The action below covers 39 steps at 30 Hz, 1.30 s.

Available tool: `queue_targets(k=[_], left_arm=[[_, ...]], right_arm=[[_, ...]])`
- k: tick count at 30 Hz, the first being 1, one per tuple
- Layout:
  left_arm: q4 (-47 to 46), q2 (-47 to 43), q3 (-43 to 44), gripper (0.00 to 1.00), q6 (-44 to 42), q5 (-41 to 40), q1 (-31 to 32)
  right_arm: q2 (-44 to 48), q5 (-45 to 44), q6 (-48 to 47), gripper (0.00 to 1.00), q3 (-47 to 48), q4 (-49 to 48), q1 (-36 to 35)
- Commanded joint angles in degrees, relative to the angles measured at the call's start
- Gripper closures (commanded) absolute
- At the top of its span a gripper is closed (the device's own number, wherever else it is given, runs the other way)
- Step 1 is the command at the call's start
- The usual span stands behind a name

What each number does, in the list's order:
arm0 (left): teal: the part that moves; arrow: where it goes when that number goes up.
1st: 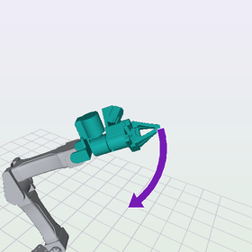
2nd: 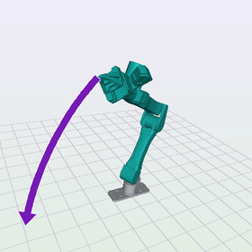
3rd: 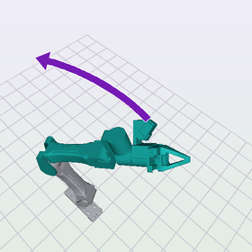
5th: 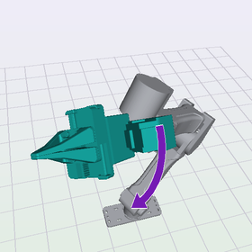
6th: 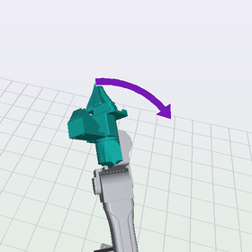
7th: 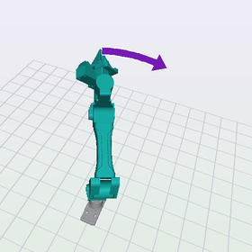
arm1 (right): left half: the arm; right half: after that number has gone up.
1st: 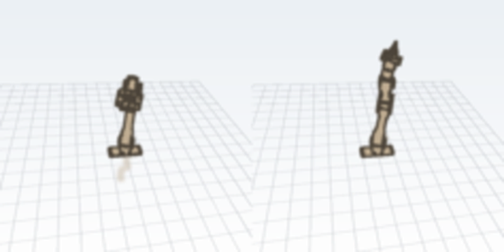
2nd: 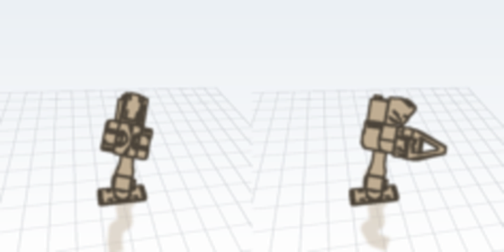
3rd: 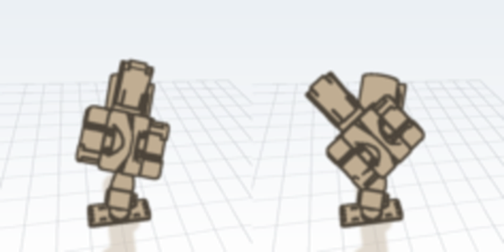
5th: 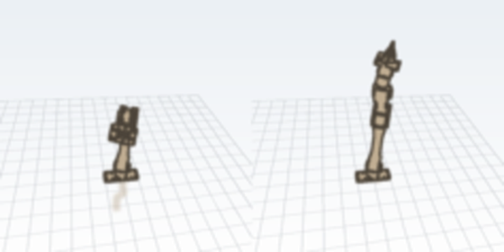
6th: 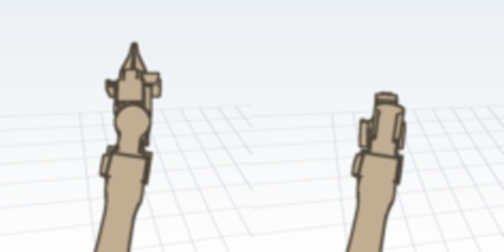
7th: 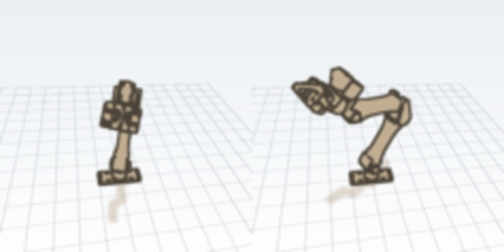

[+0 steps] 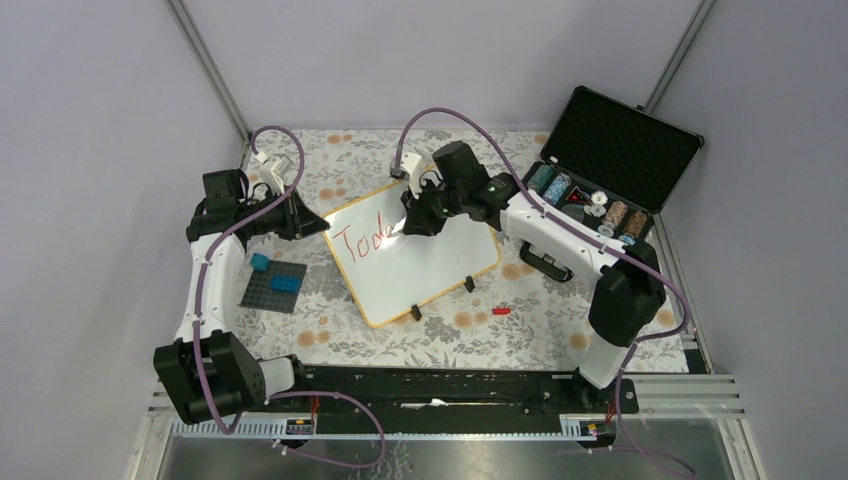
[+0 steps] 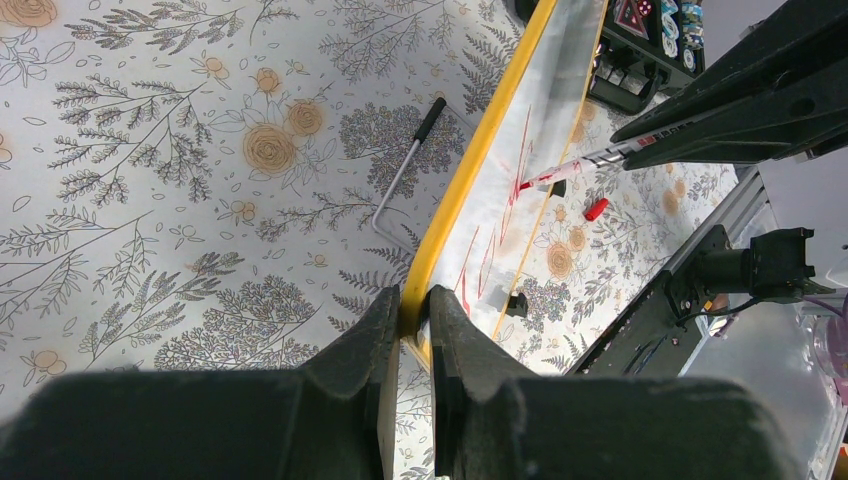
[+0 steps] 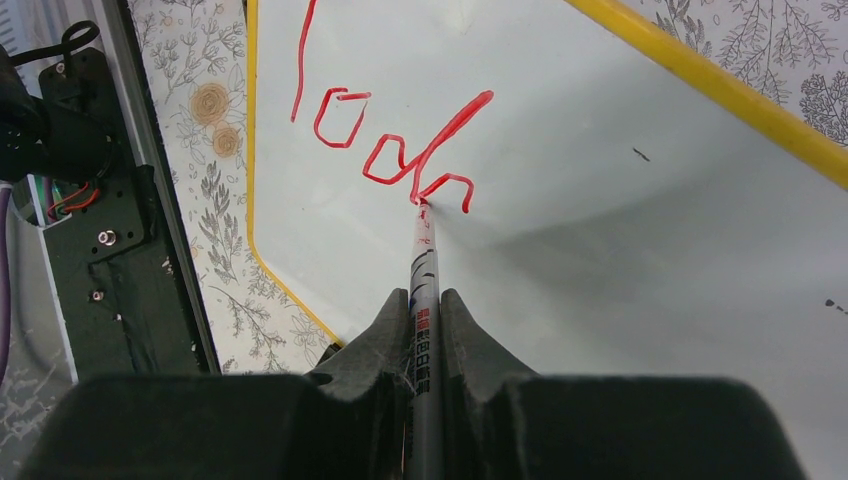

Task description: Write a sentence on the whiteboard

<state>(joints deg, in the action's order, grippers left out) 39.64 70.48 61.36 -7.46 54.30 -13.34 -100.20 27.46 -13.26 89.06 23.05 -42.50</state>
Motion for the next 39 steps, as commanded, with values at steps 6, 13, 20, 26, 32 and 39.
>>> queue_targets(k=[6,13,20,26,32,39], left_arm=[[-0.70,-1.42,-0.03,1.00,-0.53,-0.21,0.16],[-0.70,-1.22,0.14,1.00,-0.45,-0.07,0.19],[-0.70,-1.33,-0.01,1.00,-0.53,-0.14,0.20],[-0.70,-1.40,-0.05,1.00,-0.53,-0.21,0.16],[-0.70,-1.22,-0.02,1.00,-0.54,-0.20,0.17],[-0.76,-1.38,-0.19,1.00,-0.66,-0.40,0.16]], right_arm=[[2.21,-4.00,-2.21,1.00,1.18,0.53,2.04],[1.53,-4.24,-1.76,1.00,3.23,0.49,2.71],[0.79,-3.95,-1.09,1.00,4.99,0.43,2.79],[0.45,-2.99,-0.81,1.00,4.58,0.52,2.81],[0.72,-1.84,-0.67,1.00,3.09,0.66,2.73],[1.27,-1.75,-1.48,1.00,0.81,0.62,2.45]])
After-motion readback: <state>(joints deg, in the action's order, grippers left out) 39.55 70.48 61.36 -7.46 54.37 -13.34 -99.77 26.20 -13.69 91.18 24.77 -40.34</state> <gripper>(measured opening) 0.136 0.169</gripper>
